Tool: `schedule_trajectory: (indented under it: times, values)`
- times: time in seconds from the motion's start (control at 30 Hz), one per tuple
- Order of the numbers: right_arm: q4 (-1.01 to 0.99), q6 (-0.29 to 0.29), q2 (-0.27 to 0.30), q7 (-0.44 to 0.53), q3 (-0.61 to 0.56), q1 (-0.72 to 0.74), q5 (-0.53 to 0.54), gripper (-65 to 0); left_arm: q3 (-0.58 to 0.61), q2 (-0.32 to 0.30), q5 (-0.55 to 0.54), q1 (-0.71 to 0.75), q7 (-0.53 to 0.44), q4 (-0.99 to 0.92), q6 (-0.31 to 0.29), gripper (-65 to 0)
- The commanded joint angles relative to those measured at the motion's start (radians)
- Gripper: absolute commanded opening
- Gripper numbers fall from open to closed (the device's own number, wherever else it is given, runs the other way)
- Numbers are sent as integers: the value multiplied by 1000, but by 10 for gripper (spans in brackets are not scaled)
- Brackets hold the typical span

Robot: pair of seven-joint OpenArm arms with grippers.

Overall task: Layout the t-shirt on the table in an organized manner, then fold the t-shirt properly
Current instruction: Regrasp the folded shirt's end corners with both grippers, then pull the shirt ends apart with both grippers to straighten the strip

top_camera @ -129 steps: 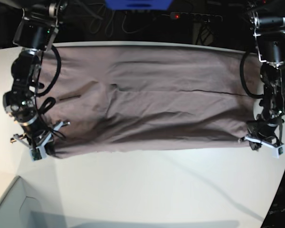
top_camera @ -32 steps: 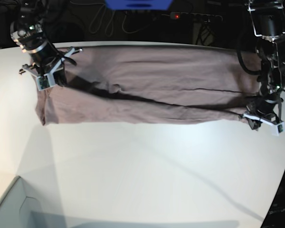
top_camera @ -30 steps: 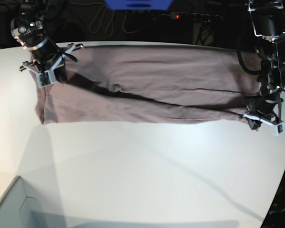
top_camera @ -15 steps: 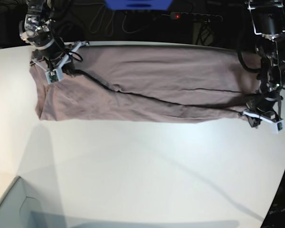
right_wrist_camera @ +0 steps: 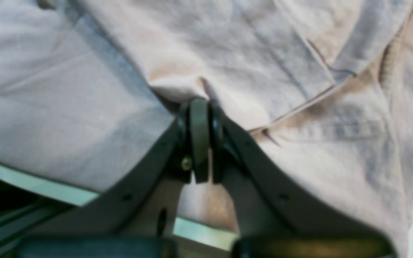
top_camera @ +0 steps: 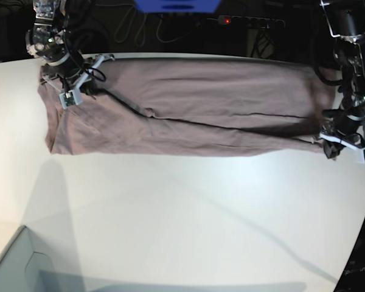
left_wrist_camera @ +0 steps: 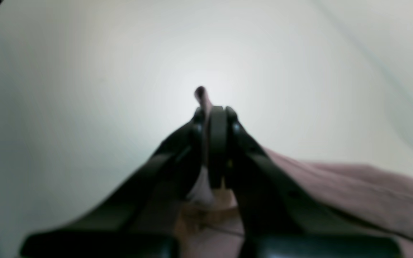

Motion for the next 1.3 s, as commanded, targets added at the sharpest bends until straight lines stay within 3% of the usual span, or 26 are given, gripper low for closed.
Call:
schedule_trajectory:
  times: [0.0, 0.2, 0.5, 0.83, 1.27]
  values:
    - [15, 3, 6, 22, 1, 2, 9, -650, -15, -13, -7, 1, -16, 18, -26, -641]
    - [16, 3, 6, 22, 7, 15, 9, -650, -36, -13, -6, 16, -16, 6, -43, -641]
    - [36, 3, 54, 22, 10, 5, 14, -650, -49, -14, -2, 6, -16, 4, -43, -641]
    - [124, 3, 55, 23, 52, -60, 15, -650, -44, 18, -1, -30, -16, -43, -43, -641]
    - [70, 3, 57, 23, 52, -54, 14, -650, -50, 21, -1, -22, -16, -97, -43, -640]
